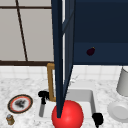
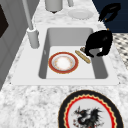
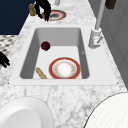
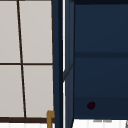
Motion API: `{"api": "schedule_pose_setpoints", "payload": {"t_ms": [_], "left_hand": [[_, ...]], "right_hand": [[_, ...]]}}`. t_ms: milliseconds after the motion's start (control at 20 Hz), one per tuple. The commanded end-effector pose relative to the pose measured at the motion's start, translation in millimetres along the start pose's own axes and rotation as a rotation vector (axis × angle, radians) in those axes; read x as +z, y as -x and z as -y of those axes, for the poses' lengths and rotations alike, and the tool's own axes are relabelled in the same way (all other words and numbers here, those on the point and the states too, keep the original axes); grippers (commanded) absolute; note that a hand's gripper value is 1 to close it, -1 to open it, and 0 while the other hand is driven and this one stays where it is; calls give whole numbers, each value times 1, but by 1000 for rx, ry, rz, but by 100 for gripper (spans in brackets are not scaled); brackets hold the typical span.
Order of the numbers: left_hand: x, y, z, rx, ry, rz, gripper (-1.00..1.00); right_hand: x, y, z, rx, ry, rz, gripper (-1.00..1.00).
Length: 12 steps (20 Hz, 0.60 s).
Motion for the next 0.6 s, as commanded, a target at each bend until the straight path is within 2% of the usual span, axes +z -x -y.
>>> {"api": "schedule_pose_setpoints", "payload": {"t_ms": [0,100,250,350,400,450,500,550], "left_hand": [[-25,4,7,-12,50,-36,-100],[-33,6,6,5,52,-28,-100],[-37,8,6,33,49,3,-100],[-42,9,5,40,45,6,-100],[-45,8,1,53,60,29,-100],[-39,8,5,29,8,-5,-100],[-41,8,5,40,29,12,-100],[-42,8,5,42,29,13,-100]], "right_hand": [[0,0,0,0,0,0,0],[0,0,0,0,0,0,0],[0,0,0,0,0,0,0],[0,0,0,0,0,0,0],[0,0,0,0,0,0,0],[0,0,0,0,0,0,0],[0,0,0,0,0,0,0],[0,0,0,0,0,0,0]]}}
